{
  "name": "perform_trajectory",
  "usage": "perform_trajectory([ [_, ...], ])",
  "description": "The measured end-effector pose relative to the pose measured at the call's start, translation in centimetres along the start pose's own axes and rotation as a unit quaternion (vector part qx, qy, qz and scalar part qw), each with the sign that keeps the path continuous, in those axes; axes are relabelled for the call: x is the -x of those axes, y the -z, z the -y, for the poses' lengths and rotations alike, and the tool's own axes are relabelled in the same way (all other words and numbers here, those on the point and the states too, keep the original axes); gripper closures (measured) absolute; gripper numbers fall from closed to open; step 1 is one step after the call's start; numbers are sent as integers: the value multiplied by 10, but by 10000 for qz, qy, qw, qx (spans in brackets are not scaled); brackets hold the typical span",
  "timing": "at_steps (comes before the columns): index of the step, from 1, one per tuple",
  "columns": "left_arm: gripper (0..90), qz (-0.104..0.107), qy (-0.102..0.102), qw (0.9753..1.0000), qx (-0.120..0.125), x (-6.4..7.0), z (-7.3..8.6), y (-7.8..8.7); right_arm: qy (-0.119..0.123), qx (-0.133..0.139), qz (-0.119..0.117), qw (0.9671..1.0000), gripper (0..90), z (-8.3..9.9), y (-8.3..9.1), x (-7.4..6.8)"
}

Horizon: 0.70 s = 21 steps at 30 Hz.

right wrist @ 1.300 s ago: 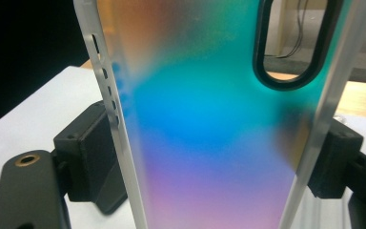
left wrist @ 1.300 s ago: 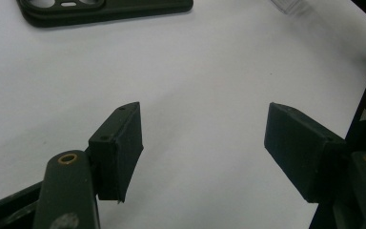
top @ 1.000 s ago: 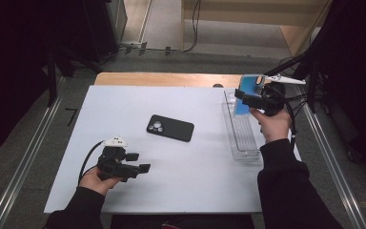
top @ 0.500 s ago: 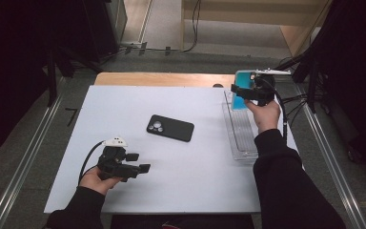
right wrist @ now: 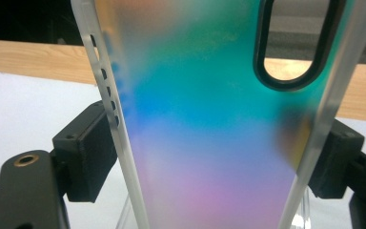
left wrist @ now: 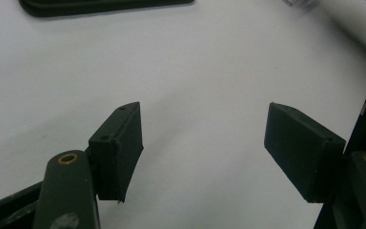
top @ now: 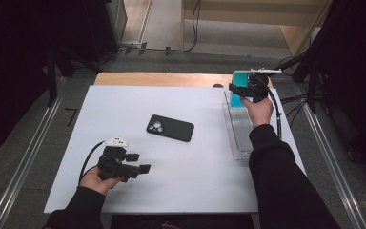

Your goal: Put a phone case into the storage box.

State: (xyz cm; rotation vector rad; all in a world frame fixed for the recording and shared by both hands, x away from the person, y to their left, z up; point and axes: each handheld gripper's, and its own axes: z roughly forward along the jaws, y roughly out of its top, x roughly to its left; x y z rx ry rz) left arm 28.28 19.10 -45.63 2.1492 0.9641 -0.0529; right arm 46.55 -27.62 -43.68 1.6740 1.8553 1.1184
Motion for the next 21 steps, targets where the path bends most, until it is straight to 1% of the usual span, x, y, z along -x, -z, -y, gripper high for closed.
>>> perform_trajectory([
  [2, 294, -1, -12, 10000, -18, 0, 0, 0, -41, -50, 19, 10000, 162, 1, -6, 1],
  [5, 293, 4, -5, 10000, -18, 0, 0, -1, -41, -98, 113, 9999, 162, 1, -13, 3],
  [10, 294, 11, -10, 10000, -30, 0, 0, -2, -105, -157, 122, 9997, 158, 4, -24, 6],
  [13, 294, 20, -9, 10000, -23, 0, 0, -2, -116, -132, 199, 9996, 154, 4, -26, 5],
  [16, 294, 15, -8, 10000, -30, 1, 0, -1, -28, -125, 288, 9995, 139, 3, -28, 3],
  [17, 294, 17, -11, 10000, -34, 1, 0, -1, -26, -107, 267, 9996, 139, 2, -28, 3],
  [20, 294, 12, -34, 10000, -76, 1, 0, -2, -89, -144, 294, 9994, 135, 1, -29, 5],
  [21, 294, 11, -28, 10000, -74, 1, 0, -2, -108, -187, 344, 9992, 119, 1, -30, 5],
])
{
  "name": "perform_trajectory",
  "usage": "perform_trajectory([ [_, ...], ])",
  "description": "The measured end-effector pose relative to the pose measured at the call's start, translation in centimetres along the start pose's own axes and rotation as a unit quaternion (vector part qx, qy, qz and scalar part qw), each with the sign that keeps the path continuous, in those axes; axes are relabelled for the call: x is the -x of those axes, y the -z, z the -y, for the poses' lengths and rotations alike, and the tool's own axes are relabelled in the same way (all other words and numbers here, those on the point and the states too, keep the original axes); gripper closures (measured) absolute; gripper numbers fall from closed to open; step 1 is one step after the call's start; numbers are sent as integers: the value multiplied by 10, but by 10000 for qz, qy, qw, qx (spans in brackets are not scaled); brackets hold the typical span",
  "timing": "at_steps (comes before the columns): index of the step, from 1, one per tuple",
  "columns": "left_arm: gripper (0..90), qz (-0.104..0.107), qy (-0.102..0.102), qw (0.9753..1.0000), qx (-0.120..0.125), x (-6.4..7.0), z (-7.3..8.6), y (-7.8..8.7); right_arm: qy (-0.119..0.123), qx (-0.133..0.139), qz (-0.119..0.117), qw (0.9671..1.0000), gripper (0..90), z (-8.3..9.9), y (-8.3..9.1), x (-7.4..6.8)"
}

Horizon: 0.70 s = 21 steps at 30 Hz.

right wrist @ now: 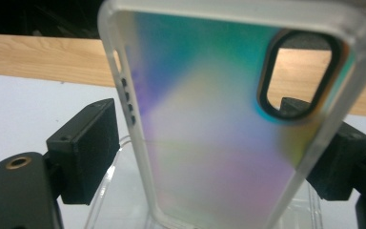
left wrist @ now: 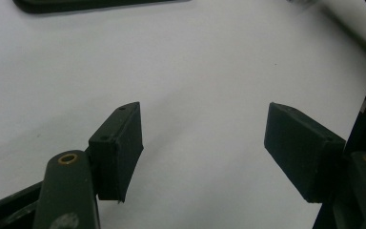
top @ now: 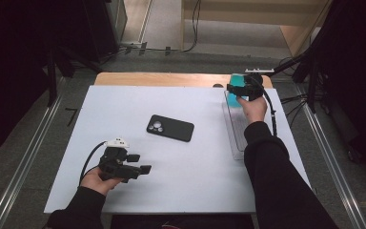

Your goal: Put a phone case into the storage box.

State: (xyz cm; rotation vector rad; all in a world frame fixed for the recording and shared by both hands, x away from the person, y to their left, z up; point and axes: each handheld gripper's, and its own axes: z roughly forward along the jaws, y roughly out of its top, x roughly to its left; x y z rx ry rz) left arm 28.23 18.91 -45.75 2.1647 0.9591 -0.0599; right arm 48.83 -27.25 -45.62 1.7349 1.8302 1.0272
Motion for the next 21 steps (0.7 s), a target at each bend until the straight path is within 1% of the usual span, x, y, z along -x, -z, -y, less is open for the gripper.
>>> perform_trajectory([
  [1, 293, -1, -5, 10000, -11, 0, 0, 0, 15, -31, 47, 10000, 112, 0, -1, 1],
  [3, 294, -1, -1, 10000, -6, 0, 0, 0, -14, -65, 30, 10000, 107, -1, -1, 1],
  [6, 293, -2, 0, 10000, -7, 0, 0, 0, 9, -89, 102, 9999, 97, -2, 0, 1],
  [9, 294, 8, 1, 10000, 4, 0, 0, 0, -40, -92, 24, 9999, 85, -3, 2, 3],
  [12, 294, 1, 0, 10000, 1, 0, 0, 0, -49, -124, 5, 9999, 27, -3, 4, 4],
  [14, 294, 1, 2, 10000, 5, 0, 0, 0, -80, -115, -69, 9999, 21, -4, 8, 3],
  [16, 294, 7, 0, 10000, 7, -1, 0, 0, -49, -107, -123, 9999, 21, -6, 13, 1],
  [18, 294, 14, 2, 10000, 9, -1, 0, 0, 9, -112, -225, 9997, 21, -7, 20, -2],
  [20, 293, 4, 19, 10000, 9, -1, 0, 0, 85, -163, -314, 9993, 21, -9, 27, -7],
  [21, 293, -5, 30, 10000, 15, -2, 0, 0, 92, -220, -321, 9992, 21, -9, 30, -10],
])
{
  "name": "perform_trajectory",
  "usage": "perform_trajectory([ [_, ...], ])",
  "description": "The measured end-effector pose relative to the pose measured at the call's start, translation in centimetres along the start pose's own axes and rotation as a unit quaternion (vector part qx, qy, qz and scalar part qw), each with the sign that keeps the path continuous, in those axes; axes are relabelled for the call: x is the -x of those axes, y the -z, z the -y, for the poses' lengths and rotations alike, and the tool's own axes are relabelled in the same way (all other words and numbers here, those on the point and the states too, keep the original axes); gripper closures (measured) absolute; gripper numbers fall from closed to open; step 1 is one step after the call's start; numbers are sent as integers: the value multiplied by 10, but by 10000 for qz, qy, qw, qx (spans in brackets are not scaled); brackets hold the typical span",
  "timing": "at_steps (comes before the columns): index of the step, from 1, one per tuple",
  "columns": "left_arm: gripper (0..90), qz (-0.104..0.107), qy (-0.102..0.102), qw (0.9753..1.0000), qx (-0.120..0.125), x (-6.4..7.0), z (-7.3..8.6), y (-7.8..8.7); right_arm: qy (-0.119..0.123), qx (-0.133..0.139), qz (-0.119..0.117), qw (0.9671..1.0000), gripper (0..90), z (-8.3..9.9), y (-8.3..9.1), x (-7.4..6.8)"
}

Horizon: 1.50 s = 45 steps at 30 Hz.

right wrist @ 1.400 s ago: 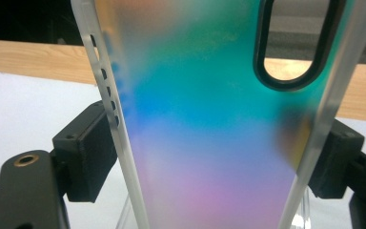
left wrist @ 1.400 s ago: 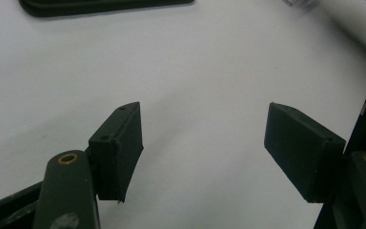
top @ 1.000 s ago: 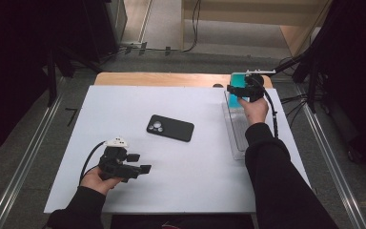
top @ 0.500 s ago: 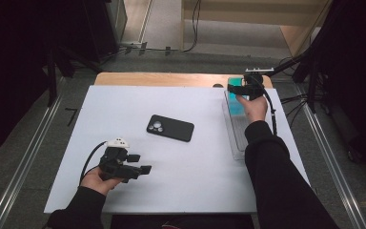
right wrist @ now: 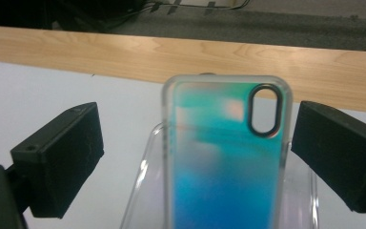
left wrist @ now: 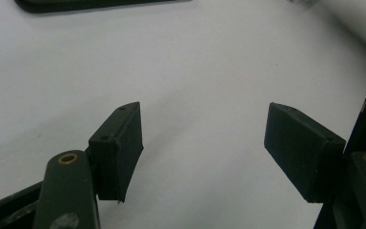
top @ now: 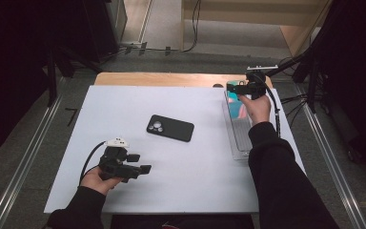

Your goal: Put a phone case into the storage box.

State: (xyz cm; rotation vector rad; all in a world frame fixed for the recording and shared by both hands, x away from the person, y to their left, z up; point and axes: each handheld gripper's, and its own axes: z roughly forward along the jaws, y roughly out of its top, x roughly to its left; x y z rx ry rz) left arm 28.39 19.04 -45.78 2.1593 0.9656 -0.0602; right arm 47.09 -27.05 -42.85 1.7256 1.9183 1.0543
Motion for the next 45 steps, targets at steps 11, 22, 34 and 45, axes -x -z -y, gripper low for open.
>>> perform_trajectory([
  [11, 293, 26, 104, 9999, 110, -8, -1, 4, 330, 124, -922, 9951, 35, 16, 51, -27],
  [22, 293, 82, 106, 9998, 174, -12, -7, 7, 815, -113, -1561, 9843, 143, 48, 77, -51],
  [34, 293, 193, 31, 9997, 168, -6, -10, 7, 1274, -393, -1998, 9707, 269, 85, 100, -69],
  [45, 293, 276, -3, 9995, 159, -3, -11, 7, 1479, -471, -2236, 9623, 292, 113, 117, -73],
])
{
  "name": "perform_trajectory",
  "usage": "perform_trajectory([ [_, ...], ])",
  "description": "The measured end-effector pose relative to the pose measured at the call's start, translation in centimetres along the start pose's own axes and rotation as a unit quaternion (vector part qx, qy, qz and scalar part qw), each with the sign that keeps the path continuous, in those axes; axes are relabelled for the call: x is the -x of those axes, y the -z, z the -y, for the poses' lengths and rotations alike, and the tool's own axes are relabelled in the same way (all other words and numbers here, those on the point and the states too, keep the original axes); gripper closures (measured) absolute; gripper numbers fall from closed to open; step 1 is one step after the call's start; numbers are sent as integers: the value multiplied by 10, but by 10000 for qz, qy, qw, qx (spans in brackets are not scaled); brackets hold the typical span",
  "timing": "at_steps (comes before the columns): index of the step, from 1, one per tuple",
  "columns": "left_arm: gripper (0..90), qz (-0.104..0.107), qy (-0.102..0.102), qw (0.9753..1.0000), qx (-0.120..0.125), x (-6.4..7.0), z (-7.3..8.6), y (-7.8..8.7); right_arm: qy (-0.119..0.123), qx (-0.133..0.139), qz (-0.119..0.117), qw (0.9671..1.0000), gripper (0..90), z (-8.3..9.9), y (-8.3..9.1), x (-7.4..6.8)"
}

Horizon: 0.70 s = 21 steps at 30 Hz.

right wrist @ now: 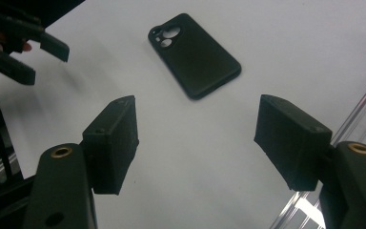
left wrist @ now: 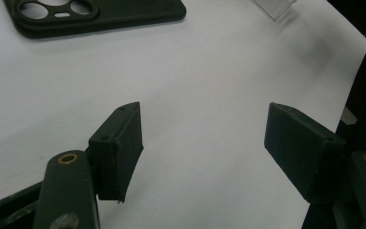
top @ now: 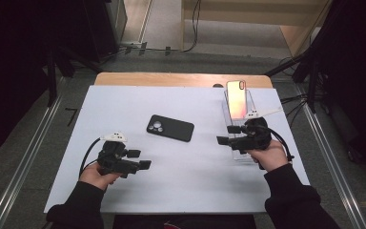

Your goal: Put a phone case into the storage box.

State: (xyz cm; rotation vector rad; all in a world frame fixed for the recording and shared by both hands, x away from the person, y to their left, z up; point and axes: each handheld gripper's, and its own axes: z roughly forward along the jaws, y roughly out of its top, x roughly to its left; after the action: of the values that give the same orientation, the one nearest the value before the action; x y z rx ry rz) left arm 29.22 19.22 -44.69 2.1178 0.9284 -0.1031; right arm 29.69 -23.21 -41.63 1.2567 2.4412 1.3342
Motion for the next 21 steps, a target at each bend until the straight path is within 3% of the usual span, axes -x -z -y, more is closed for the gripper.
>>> perform_trajectory([
  [4, 293, 27, 7, 10000, 3, 1, 0, 1, 184, -65, -23, 9998, 293, 11, 0, -5],
  [21, 293, 154, -6, 9999, 13, 7, 7, 3, 360, -454, -356, 9977, 284, 54, -7, -19],
])
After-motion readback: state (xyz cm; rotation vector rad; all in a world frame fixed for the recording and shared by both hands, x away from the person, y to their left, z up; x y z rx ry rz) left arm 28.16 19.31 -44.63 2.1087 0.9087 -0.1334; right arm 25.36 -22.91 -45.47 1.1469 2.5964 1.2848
